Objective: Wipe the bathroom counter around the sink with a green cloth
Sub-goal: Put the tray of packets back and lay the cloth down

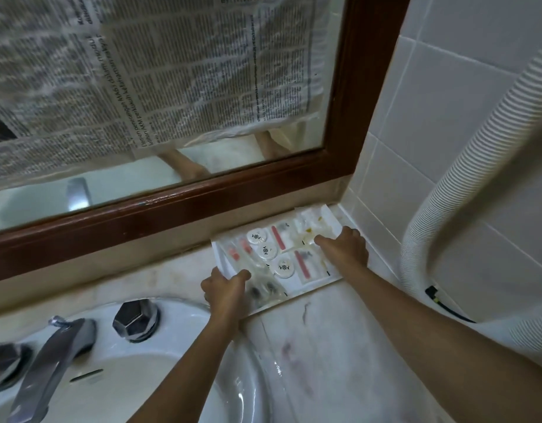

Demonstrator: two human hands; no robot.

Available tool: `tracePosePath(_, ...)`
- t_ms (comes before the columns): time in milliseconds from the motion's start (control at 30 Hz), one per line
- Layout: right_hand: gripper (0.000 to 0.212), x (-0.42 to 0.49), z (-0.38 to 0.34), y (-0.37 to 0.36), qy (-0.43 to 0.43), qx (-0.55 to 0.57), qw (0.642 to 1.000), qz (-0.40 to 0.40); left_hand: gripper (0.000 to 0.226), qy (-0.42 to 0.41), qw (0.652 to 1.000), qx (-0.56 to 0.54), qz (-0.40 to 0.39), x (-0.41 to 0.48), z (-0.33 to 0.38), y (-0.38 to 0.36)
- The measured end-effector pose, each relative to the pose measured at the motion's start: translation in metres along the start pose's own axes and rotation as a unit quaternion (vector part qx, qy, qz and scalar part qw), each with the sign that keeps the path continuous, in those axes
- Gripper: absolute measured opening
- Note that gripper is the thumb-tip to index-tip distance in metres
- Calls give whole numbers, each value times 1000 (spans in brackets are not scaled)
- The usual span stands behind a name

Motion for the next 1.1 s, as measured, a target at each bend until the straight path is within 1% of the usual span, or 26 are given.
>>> tracePosePath(67, 74, 0, 2, -2, 7, 12, 1000, -12, 58, 3, 1000, 15, 3, 1, -1, -1)
tracePosePath(133, 70, -4, 2, 0, 28, -7, 1000, -9, 55, -2, 999, 43, 15, 2, -1, -1)
tracePosePath(200, 64, -15, 0, 4, 56, -34, 998, 15, 63, -26, 997, 65, 36, -3, 0, 1)
tracePosePath(267, 57, -35, -5, 7, 83, -23, 995, 45, 65, -64, 995, 50, 55, -18, 2, 7)
tracePosePath(300, 53, -49, -8, 7, 98, -4, 993, 59, 61, -89, 994, 35, 58, -29, 1, 11)
tracePosePath(367, 40, -83, -16, 6, 143, 44, 985, 86, 47, -144, 988, -12, 56, -56, -9, 23)
tracePosePath(433, 27, -122, -23, 2, 187, 84, 975, 90, 34, -185, 979, -53, 61, -89, -32, 40)
tracePosePath(500, 25, -165, -28, -7, 224, 107, 967, 58, 35, -206, 973, -70, 81, -119, -64, 63)
tracePosePath(567, 24, -211, -34, -18, 270, 112, 956, 25, 36, -211, 968, -76, 110, -146, -105, 90)
tracePosePath(633, 24, -259, -46, -32, 337, 106, 936, -9, 31, -203, 963, -70, 160, -170, -149, 124)
tracePosePath(700, 32, -305, -60, -50, 398, 93, 910, -63, 33, -190, 955, -63, 219, -191, -192, 166)
tracePosePath(767, 37, -346, -74, -71, 441, 76, 886, -120, 34, -169, 948, -56, 263, -206, -233, 207)
tracePosePath(900, 42, -417, -108, -110, 483, 57, 848, -209, 41, -109, 928, -65, 350, -231, -308, 291)
tracePosePath(1000, 46, -471, -139, -144, 511, 41, 822, -246, 44, -62, 903, -97, 414, -248, -364, 352)
tracePosePath(1033, 45, -489, -151, -156, 519, 37, 816, -253, 43, -46, 893, -112, 433, -254, -385, 371)
tracePosePath(1100, 37, -524, -176, -183, 522, 32, 808, -272, 42, -22, 877, -137, 460, -265, -427, 413)
Point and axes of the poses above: each hand's wrist, its own x-axis towards the middle knuckle, its own y-axis out of the back of the hand, z = x × y, the point moved 7 cm from there along x, towards the middle knuckle, and after that the axes turned 13 degrees about y, right-handed, at the moved point
